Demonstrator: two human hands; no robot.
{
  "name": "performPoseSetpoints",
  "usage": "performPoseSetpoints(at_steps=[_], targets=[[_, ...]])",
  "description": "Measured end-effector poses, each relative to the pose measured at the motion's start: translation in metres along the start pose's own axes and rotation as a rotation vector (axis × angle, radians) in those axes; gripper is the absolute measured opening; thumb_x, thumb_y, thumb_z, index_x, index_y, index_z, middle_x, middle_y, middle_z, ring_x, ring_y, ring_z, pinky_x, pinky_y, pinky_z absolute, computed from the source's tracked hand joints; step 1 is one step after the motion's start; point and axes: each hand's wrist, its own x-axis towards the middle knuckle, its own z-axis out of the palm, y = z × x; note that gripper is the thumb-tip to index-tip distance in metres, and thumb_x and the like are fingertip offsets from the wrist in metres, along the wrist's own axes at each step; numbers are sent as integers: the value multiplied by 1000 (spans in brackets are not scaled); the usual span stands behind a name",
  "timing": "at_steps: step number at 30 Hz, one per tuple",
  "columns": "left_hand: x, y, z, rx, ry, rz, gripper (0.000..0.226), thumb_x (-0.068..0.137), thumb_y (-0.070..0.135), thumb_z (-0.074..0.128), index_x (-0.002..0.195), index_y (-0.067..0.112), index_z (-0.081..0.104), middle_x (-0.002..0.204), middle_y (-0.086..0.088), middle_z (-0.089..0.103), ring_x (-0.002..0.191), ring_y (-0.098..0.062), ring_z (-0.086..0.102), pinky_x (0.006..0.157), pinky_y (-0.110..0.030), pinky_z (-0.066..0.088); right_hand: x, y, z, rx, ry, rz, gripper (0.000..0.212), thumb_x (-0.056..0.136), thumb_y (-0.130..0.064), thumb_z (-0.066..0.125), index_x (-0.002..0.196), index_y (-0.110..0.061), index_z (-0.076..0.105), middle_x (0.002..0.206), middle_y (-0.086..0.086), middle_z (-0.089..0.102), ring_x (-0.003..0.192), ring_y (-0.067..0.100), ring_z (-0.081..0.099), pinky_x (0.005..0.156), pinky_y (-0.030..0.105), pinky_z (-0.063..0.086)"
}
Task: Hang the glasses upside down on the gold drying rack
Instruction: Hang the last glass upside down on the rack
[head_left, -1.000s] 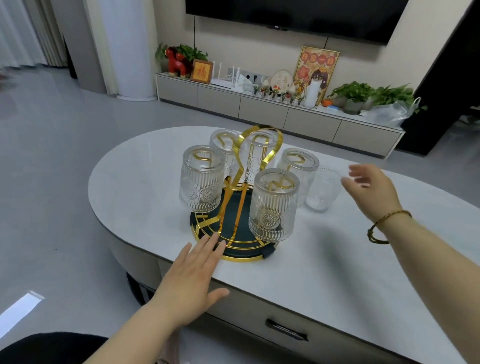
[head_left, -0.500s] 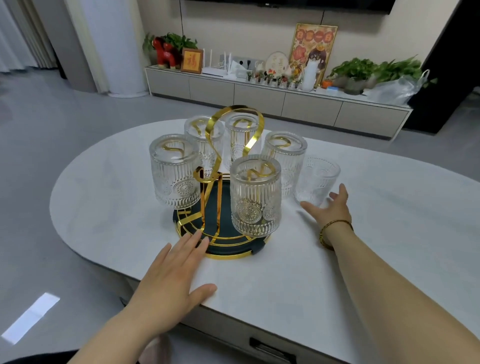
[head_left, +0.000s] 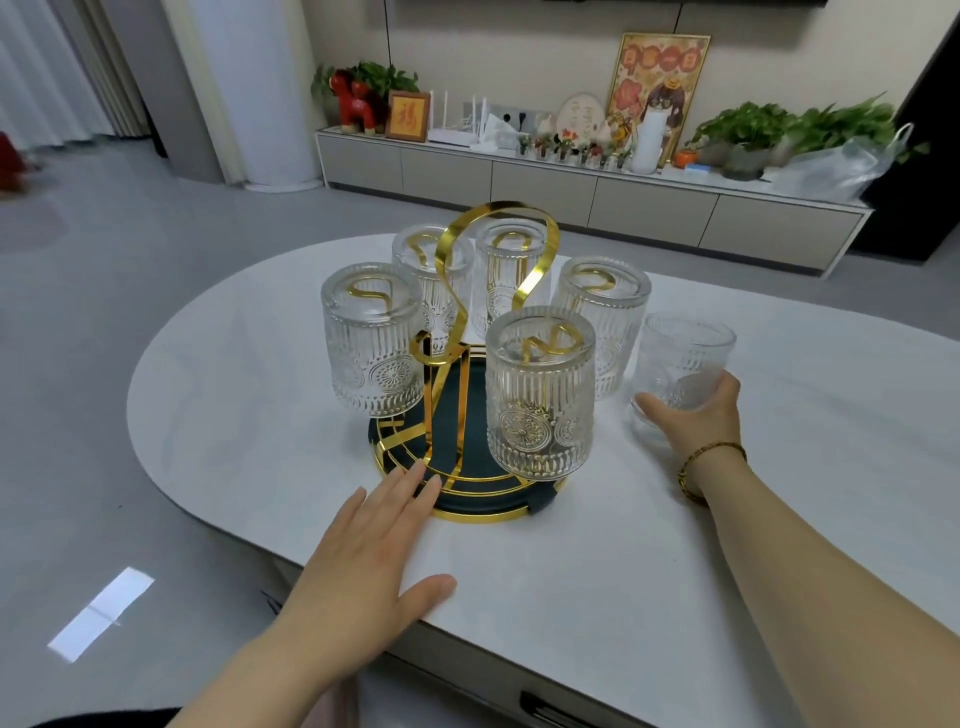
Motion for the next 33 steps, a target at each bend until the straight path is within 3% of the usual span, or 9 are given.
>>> performPoseSetpoints(at_steps=[6, 11, 14, 18, 20, 23, 28, 30, 33], targets=[[-2, -1, -1, -5, 11, -18, 77, 91, 51, 40, 134, 33, -21, 132, 17, -32, 134, -1, -21, 108, -23, -13, -22, -14, -30, 136, 14, -42, 68, 71, -19, 68, 128, -13, 31, 114, -4, 41, 101, 14, 43, 83, 27, 35], [-2, -1, -3, 13, 0, -46, 76, 92, 49, 42, 143, 26, -9, 145, 11, -25, 142, -11, -10, 114, -31, -6, -44, -59, -65, 70, -42, -279, 60, 70, -11, 69, 121, -13, 37, 111, 3, 47, 89, 13, 53, 68, 16, 39], [-2, 0, -5, 20, -8, -52, 75, 92, 48, 41, 144, 25, -7, 154, 4, -17, 142, -13, -9, 115, -32, -4, -58, -94, -86, -34, -121, -420, 59, 66, -11, 73, 111, -23, 36, 108, 5, 48, 83, 10, 53, 64, 17, 38], [-5, 2, -5, 40, -35, -52, 75, 92, 49, 40, 144, 24, -8, 155, 4, -16, 142, -13, -9, 115, -33, -3, -81, -136, -104, -199, -245, -542, 54, 63, -16, 73, 103, -25, 38, 92, -12, 47, 70, -22, 46, 56, 1, 38], [-8, 1, -4, 49, -49, -51, 74, 93, 49, 39, 144, 25, -8, 155, 3, -16, 142, -13, -9, 115, -34, -3, -93, -160, -112, -210, -309, -586, 60, 53, -27, 77, 100, -22, 40, 87, -11, 47, 60, -29, 45, 50, -5, 35], [-11, -4, -4, 65, -81, -73, 72, 93, 50, 36, 144, 23, -7, 156, 1, -12, 143, -16, -7, 116, -36, -1, -107, -194, -121, -185, -440, -589, 88, 23, -56, 80, 96, -24, 43, 85, -6, 55, 62, -14, 59, 47, 6, 46], [-12, -9, -3, 84, -125, -85, 69, 94, 52, 32, 145, 21, -3, 157, -1, -7, 143, -18, -4, 116, -37, 0, -121, -235, -108, -381, -521, -719, 79, 27, -70, 66, 94, -34, 43, 92, -14, 56, 78, 1, 61, 69, 17, 54], [-12, -10, -3, 86, -129, -79, 69, 94, 52, 32, 145, 21, -2, 157, -1, -7, 143, -18, -5, 116, -38, 0, -131, -250, -91, -546, -507, -808, 87, 30, -67, 58, 106, -29, 41, 93, -13, 52, 87, 11, 56, 73, 21, 47], [-12, -11, -1, 69, -125, -77, 68, 94, 51, 33, 145, 22, -1, 157, -1, -7, 143, -19, -5, 116, -39, 0, -143, -265, -60, -709, -500, -898, 95, 40, -60, 60, 124, -21, 36, 101, -10, 42, 92, 13, 46, 69, 13, 37]])
